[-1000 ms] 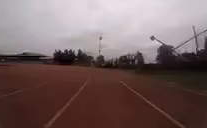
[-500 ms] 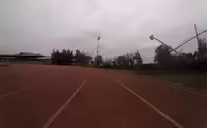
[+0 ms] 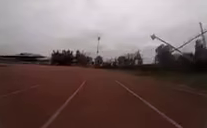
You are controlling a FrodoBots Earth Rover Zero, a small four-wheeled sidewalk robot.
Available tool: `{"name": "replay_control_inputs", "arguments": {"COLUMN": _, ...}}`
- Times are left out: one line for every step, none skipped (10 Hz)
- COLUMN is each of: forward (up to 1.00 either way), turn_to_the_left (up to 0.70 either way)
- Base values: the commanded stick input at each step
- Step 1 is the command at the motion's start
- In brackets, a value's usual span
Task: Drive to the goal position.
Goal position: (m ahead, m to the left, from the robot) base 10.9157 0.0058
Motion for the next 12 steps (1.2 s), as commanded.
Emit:
{"name": "replay_control_inputs", "arguments": {"forward": 0.7, "turn_to_the_left": 0.0}}
{"name": "replay_control_inputs", "arguments": {"forward": 0.7, "turn_to_the_left": 0.0}}
{"name": "replay_control_inputs", "arguments": {"forward": 0.7, "turn_to_the_left": 0.0}}
{"name": "replay_control_inputs", "arguments": {"forward": 0.7, "turn_to_the_left": 0.0}}
{"name": "replay_control_inputs", "arguments": {"forward": 0.7, "turn_to_the_left": 0.0}}
{"name": "replay_control_inputs", "arguments": {"forward": 0.7, "turn_to_the_left": 0.0}}
{"name": "replay_control_inputs", "arguments": {"forward": 0.7, "turn_to_the_left": 0.0}}
{"name": "replay_control_inputs", "arguments": {"forward": 0.7, "turn_to_the_left": 0.0}}
{"name": "replay_control_inputs", "arguments": {"forward": 0.7, "turn_to_the_left": 0.0}}
{"name": "replay_control_inputs", "arguments": {"forward": 0.7, "turn_to_the_left": 0.0}}
{"name": "replay_control_inputs", "arguments": {"forward": 0.7, "turn_to_the_left": 0.0}}
{"name": "replay_control_inputs", "arguments": {"forward": 0.7, "turn_to_the_left": 0.0}}
